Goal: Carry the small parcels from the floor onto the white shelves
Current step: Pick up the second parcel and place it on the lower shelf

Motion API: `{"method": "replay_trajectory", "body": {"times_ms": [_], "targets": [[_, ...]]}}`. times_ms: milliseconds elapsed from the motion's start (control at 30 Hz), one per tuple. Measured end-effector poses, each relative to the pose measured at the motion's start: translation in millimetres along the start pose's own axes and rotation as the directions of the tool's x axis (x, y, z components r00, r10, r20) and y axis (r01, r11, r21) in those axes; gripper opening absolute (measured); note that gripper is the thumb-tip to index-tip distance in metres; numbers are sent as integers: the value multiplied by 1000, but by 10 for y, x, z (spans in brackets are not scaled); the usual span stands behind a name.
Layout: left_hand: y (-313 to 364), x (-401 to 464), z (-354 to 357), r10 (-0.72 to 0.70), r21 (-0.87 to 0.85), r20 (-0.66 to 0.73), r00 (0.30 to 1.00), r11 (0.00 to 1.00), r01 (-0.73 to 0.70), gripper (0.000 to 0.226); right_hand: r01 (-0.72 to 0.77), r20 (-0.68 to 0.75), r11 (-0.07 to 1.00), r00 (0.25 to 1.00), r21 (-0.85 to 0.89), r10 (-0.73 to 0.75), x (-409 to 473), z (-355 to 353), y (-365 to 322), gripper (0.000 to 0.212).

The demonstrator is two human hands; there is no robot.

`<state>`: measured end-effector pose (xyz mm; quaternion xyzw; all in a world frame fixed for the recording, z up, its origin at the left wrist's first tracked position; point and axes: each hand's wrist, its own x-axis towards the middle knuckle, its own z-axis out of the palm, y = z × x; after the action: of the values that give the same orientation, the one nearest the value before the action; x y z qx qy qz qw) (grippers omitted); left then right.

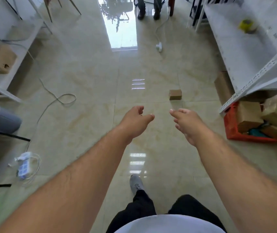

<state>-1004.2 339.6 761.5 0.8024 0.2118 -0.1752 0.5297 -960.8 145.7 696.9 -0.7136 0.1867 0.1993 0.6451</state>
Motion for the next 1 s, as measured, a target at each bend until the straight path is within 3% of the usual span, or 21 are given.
{"method": "replay_trajectory", "body": {"times_ms": [200,367,633,700,833,1000], "targets": [[382,838,-391,15,37,64,998,999,-18,76,-27,-44,998,999,65,30,587,360,-439,105],[741,1598,-422,24,98,118,993,995,-36,75,-44,-97,990,994,133,57,1230,415,-734,89],[1656,2954,-346,5,244,180,984,969,-49,74,-60,-148,970,984,235,97,2532,224,-1289,108],[1859,3256,-341,2,252,194,981,966,-51,74,-59,-166,963,980,263,106,2794,186,-1486,102],[2180,3800,-346,-17,270,246,969,961,-51,75,-97,-238,957,957,272,165,3248,89,-1821,68],[2540,4575,-381,-8,307,319,948,947,-96,74,-105,-303,945,931,310,203,3771,140,-2129,64]]}}
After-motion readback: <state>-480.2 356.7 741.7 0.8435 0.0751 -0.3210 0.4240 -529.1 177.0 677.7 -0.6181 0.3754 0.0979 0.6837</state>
